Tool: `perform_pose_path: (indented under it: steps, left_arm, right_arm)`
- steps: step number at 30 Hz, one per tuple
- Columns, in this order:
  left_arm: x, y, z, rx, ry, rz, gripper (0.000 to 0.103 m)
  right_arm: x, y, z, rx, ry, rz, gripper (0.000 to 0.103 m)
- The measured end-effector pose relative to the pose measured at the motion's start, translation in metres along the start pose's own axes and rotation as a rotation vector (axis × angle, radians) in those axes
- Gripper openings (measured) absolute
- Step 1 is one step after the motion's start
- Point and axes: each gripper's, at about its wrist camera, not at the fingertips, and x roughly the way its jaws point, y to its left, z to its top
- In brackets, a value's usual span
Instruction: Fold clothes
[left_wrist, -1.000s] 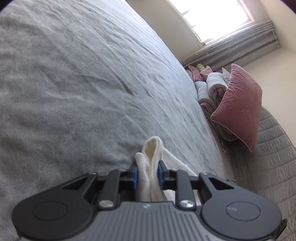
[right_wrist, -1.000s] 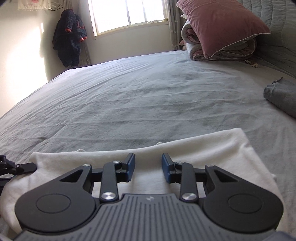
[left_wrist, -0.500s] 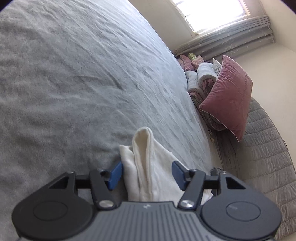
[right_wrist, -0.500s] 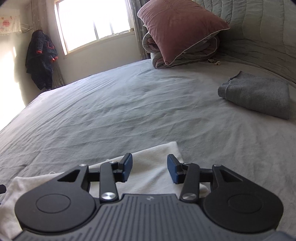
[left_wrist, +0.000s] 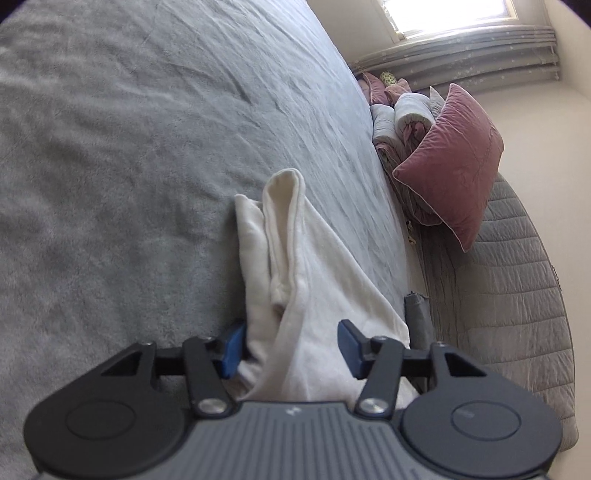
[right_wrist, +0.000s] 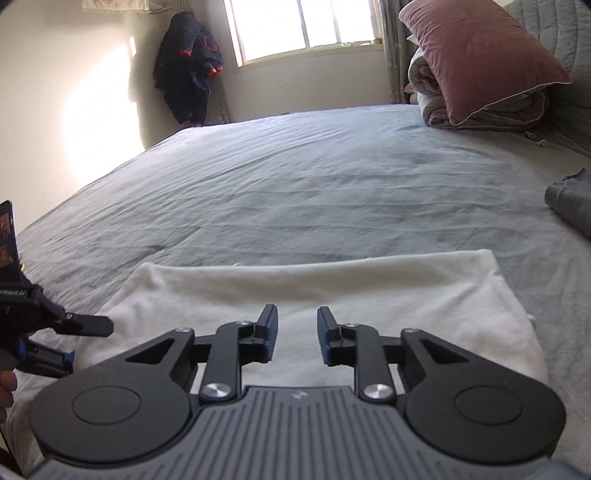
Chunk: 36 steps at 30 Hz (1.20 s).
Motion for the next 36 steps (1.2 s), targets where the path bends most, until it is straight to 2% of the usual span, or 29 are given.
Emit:
perform_pose_path:
  steps: [1,4,9,12,16,18,21,24,27,31,34,36]
  left_arm:
    - [0.001,0.001,0.000,-0.012,-0.001,0.006,0.015]
    - [-0.002,-0.006,-0.002,-0.018,-0.021,0.005,0.015]
    - [-0.013,-0.049,-0.006,0.071,-0.061,-0.027,0.014]
    - [-0.011,-0.078,-0.010,0.133,-0.077,-0.035,0.014]
    - [-0.002,-0.119,-0.016,0.231,-0.074,-0.050,0.014]
    - [0.007,-0.138,-0.020,0.275,-0.061,-0.059,0.015]
    - [0.024,-0.159,-0.028,0.328,-0.031,-0.073,0.015]
    - [0.045,-0.170,-0.037,0.360,0.001,-0.087,0.016]
    - [0.066,-0.171,-0.047,0.377,0.036,-0.110,0.018]
    - [0.094,-0.163,-0.058,0.379,0.103,-0.159,0.032]
    - [0.104,-0.160,-0.062,0.390,0.140,-0.186,0.040]
    - [0.103,-0.160,-0.064,0.396,0.154,-0.224,0.045]
  right_arm:
    - [0.002,0.002,-0.002,0.002,0.016,0.008,0.017]
    - [0.010,0.004,-0.006,0.015,0.066,0.012,0.012]
    - [0.024,0.013,-0.021,-0.022,0.131,-0.001,0.010]
    - [0.024,0.009,-0.019,0.003,0.141,0.013,0.010]
    - [0.021,-0.016,-0.014,0.165,0.146,0.096,0.010]
    - [0.016,-0.029,-0.011,0.259,0.141,0.136,0.017]
    - [0.003,-0.043,-0.006,0.299,0.108,0.122,0.021]
    - [-0.011,-0.058,-0.004,0.342,0.078,0.121,0.022]
    - [-0.024,-0.076,-0.005,0.426,0.058,0.153,0.024]
    - [-0.039,-0.101,-0.008,0.555,0.028,0.209,0.044]
    - [-0.045,-0.116,-0.010,0.654,0.016,0.259,0.044]
    - [-0.048,-0.124,-0.014,0.702,0.016,0.256,0.045]
